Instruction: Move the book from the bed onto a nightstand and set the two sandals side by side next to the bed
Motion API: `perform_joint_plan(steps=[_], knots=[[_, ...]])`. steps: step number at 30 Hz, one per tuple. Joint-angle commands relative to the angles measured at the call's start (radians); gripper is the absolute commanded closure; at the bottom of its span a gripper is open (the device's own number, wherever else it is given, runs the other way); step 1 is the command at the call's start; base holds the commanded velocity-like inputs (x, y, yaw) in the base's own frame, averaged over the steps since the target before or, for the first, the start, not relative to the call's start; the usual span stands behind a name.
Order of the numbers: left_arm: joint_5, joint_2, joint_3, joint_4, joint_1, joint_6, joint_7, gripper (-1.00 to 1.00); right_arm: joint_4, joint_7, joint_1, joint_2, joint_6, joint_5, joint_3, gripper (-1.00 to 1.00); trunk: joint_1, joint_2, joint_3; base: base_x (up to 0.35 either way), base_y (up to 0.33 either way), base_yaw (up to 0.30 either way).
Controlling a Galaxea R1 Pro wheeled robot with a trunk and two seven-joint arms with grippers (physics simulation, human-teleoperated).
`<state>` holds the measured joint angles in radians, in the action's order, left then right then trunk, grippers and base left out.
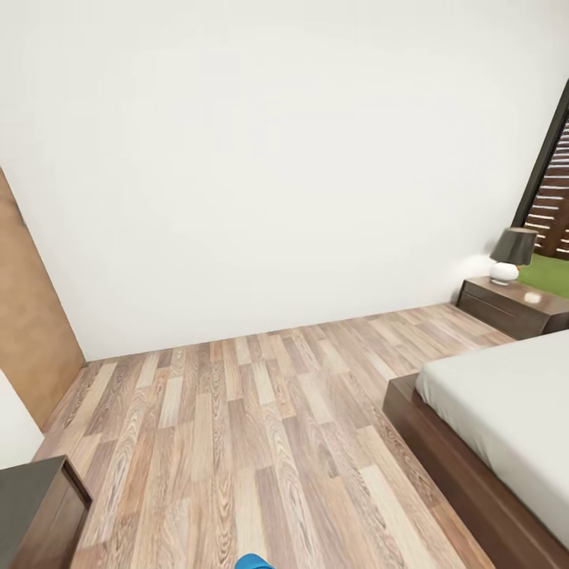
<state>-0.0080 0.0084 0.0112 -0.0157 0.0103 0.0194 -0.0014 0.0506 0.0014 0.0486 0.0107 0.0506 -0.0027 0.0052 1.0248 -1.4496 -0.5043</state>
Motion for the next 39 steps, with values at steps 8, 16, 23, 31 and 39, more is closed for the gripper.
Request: perform_joint_plan(steps=[8,16,23,31,39], knots=[[-0.001,0.000,0.001,0.000,0.000,0.002,0.000,-1.00,0.002,0.000,0.001,0.000,0.002,0.000,0.000,-1.00,0.000,0.000,0.009,0.146,0.092,0.001],[-0.001,0.000,0.001,-0.001,0.001,0.002,0.000,-1.00,0.002,0.000,0.001,0.000,0.002,0.000,0.000,-1.00,0.000,0.000,0.011,0.123,0.113,0.000],[-0.001,-0.001,0.001,-0.001,0.000,0.002,0.000,-1.00,0.002,0.000,0.001,0.000,0.002,0.000,0.001,-1.00,0.000,0.000,0.011,0.084,0.094,0.000],[-0.001,0.000,0.001,-0.001,0.000,0.003,0.000,-1.00,0.002,0.000,0.001,0.000,0.002,0.000,0.000,-1.00,0.000,0.000,0.012,0.125,0.131,-0.030],[-0.001,0.000,0.001,0.000,0.000,0.017,0.000,-1.00,0.002,0.000,0.001,0.000,0.002,0.000,0.001,-1.00,0.000,0.000,0.014,0.114,0.108,-0.052]])
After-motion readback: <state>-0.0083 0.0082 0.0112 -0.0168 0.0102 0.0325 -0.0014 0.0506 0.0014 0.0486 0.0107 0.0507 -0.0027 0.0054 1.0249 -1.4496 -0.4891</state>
